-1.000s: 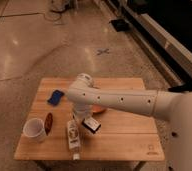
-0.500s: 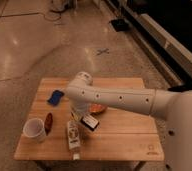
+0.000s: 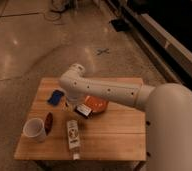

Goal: Place the eraser on the white sponge

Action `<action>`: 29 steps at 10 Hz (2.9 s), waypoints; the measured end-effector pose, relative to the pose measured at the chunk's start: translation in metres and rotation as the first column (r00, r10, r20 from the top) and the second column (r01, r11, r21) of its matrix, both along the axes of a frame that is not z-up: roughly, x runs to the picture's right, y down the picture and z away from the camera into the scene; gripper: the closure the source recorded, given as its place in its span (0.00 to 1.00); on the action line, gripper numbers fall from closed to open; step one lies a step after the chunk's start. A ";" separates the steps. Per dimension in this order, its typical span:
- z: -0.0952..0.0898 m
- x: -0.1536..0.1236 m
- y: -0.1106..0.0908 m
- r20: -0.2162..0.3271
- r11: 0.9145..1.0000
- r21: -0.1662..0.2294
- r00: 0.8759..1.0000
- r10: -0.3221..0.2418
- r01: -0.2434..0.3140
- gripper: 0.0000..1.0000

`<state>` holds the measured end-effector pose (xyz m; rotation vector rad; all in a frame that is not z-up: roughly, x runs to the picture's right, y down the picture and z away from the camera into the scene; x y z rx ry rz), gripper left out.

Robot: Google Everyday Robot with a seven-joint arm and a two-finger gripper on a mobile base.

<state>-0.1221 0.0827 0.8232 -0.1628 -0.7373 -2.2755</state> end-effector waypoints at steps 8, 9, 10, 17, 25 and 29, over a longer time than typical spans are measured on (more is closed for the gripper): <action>0.060 -0.085 -0.052 0.110 0.995 0.062 0.990 -0.089 0.082 1.00; 0.066 -0.090 -0.056 0.117 0.994 0.069 0.989 -0.092 0.085 1.00; 0.070 -0.097 -0.060 0.125 0.994 0.076 0.988 -0.093 0.084 1.00; 0.086 -0.151 -0.080 0.186 0.983 0.139 0.972 -0.146 0.122 0.34; 0.104 -0.163 -0.069 0.191 0.979 0.112 0.963 -0.189 0.169 0.20; 0.105 -0.127 -0.084 0.217 0.990 0.032 0.966 -0.139 0.135 0.20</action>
